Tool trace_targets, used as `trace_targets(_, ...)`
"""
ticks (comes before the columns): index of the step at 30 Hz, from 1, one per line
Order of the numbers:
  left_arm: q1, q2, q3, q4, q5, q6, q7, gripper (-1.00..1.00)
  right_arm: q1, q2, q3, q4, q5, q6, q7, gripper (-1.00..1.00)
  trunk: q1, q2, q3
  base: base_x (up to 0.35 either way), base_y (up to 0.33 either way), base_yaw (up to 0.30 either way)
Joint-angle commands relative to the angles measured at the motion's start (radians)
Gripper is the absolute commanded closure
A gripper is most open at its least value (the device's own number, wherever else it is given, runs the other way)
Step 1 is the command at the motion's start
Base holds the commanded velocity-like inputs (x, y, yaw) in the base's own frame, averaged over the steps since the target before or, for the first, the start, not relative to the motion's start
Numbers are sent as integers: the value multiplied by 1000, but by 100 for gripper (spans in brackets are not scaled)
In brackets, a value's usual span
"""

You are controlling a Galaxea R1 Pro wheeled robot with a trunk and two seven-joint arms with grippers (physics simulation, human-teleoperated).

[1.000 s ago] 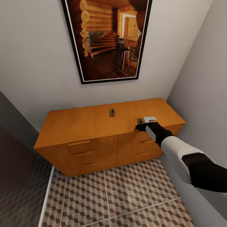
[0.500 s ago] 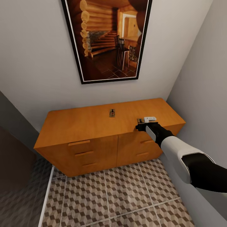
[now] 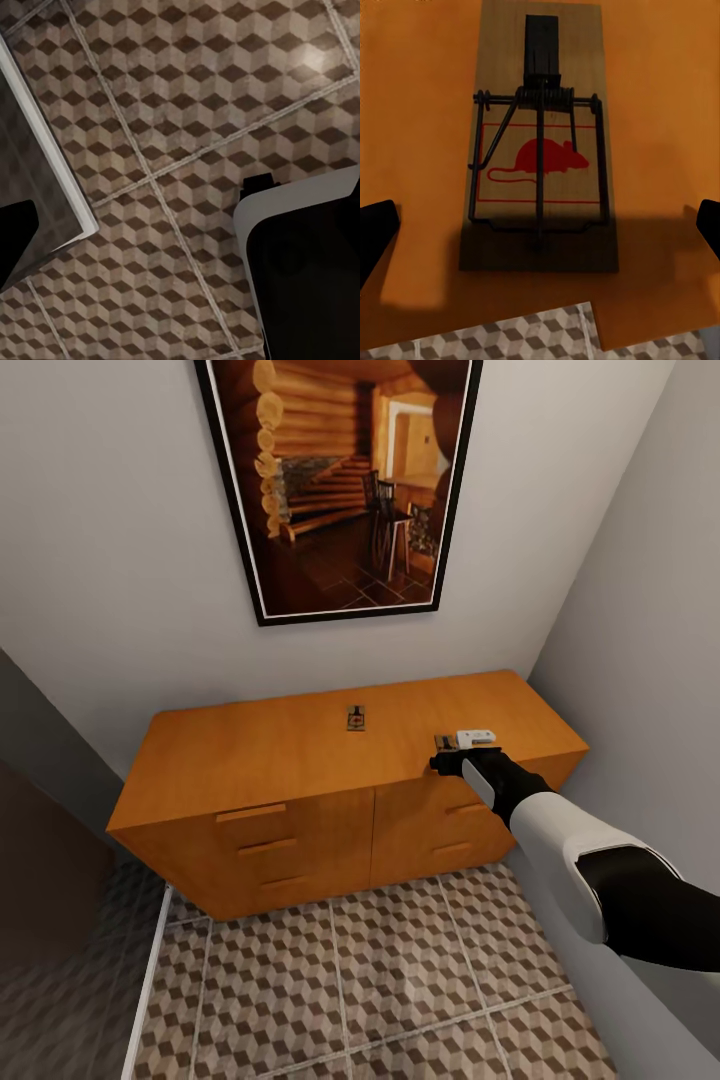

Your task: Take the four mousetraps from the cabinet in the bathroom and place them on the bathroom floor. Make sure all four end up on the same floor surface, and ensure that at least two of them are either under or directly next to the same bathroom sink.

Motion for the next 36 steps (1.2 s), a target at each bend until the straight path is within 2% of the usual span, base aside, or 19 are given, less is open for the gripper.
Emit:
trace_targets(1,-2,-1,-7,4,0,-6,6,-100,0,-1,10,9,-9,5,-6,-100,1,-1,-2,0,0,0)
trace_targets(17,-2,-1,-7,4,0,-6,5,-100,4,-1,10,9,-9,-16,-6,-100,1,-1,-2,0,0,0)
trace_targets(18,-2,-1,-7,4,0,-6,5,-100,5,-1,10,9,-9,-17,-6,100,1,-1,-2,0,0,0)
trace_targets(36,-2,-1,-7,4,0,-6,6,-100,11,-1,10,9,-9,-23,-6,100,1,-1,-2,0,0,0)
